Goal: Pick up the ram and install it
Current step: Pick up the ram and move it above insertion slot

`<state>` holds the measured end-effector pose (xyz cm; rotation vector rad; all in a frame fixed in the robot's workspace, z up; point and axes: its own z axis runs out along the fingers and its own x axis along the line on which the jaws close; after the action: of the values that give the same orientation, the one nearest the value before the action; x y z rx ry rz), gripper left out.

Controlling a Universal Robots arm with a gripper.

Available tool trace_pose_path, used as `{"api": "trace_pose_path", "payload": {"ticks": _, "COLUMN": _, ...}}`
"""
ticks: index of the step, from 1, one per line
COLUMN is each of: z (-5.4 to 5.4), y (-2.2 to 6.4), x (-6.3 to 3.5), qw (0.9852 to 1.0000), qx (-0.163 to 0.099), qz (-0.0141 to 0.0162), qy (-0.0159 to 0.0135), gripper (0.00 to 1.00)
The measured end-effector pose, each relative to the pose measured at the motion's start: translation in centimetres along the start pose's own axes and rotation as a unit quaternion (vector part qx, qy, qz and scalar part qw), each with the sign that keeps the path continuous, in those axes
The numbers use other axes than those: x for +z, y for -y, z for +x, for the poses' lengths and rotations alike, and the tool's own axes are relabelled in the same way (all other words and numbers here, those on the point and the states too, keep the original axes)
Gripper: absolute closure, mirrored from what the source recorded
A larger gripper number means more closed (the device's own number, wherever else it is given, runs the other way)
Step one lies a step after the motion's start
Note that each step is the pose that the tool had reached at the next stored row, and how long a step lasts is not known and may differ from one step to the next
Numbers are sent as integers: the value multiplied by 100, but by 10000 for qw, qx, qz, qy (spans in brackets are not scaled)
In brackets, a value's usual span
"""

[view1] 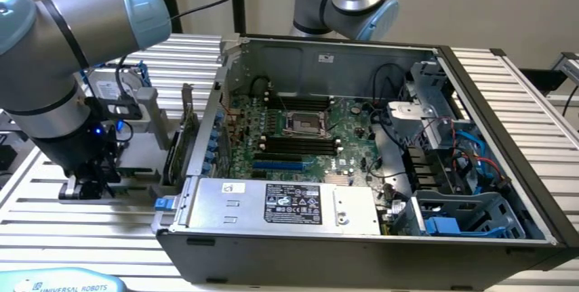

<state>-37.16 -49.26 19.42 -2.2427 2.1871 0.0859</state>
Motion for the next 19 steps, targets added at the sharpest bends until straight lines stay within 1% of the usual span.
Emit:
{"api": "trace_pose_path", "payload": {"ticks": 4, "z": 0, "y": 0, "x": 7, "qw": 10000, "qx": 0, "qz": 18, "qy": -3, "gripper": 64}}
{"api": "trace_pose_path", "payload": {"ticks": 8, "z": 0, "y": 1, "x": 8, "qw": 10000, "qx": -1, "qz": 27, "qy": -5, "gripper": 64}}
{"api": "trace_pose_path", "payload": {"ticks": 19, "z": 0, "y": 10, "x": 7, "qw": 10000, "qx": -1, "qz": 30, "qy": -6, "gripper": 64}}
